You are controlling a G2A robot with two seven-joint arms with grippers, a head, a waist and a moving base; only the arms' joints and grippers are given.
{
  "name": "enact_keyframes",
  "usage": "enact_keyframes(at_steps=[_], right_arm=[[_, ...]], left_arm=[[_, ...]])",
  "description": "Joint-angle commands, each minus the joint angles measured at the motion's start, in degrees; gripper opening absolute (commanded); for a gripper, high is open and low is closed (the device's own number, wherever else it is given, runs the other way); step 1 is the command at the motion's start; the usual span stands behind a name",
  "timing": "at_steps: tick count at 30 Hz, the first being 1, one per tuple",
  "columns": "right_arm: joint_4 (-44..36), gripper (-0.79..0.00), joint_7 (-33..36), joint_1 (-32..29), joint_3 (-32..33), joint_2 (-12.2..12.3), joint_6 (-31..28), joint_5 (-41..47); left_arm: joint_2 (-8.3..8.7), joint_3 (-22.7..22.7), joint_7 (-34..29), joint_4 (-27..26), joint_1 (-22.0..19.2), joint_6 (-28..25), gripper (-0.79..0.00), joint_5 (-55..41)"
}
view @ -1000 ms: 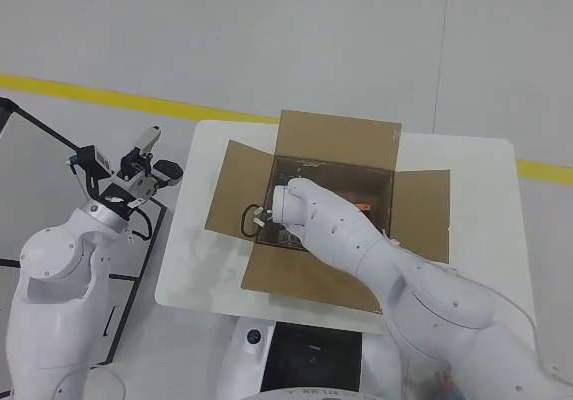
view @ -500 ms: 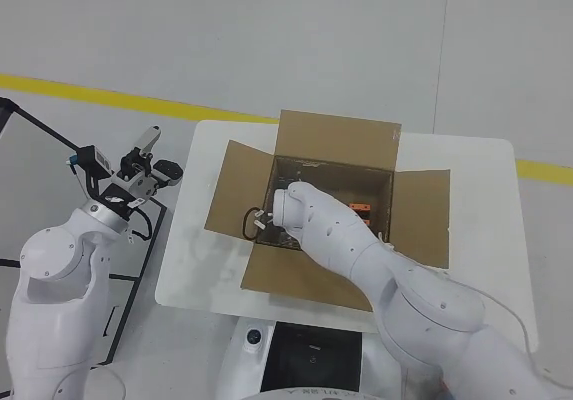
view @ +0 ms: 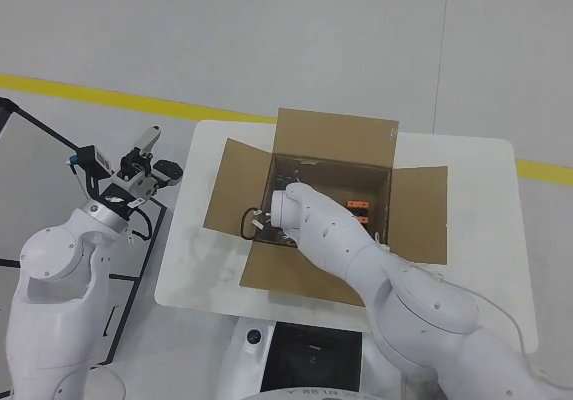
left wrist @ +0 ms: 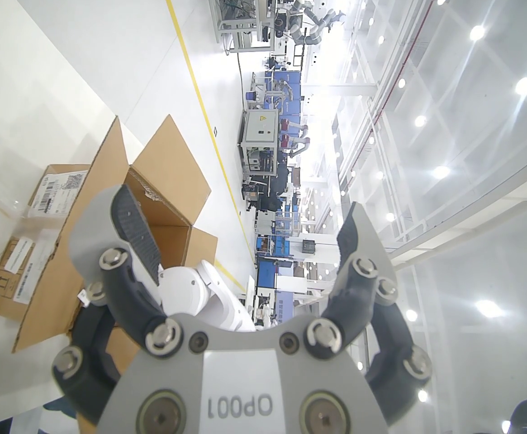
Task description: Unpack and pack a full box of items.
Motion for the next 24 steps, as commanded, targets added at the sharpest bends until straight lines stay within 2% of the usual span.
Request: enact_keyframes(at_steps=[1,24], right_arm=[[-0.18,-0.785,-0.14,0.08,0.12,-0.11,-0.18,-0.53],[-1.12,-0.785,0.74,0.57,0.88,-0.21,0.23,-1.82]], left_arm=[[0.00,0.00,0.00,0.00,0.00,0.00,0.000,0.00],[0.00,0.00,0.00,0.00,0.00,0.00,0.000,0.00]])
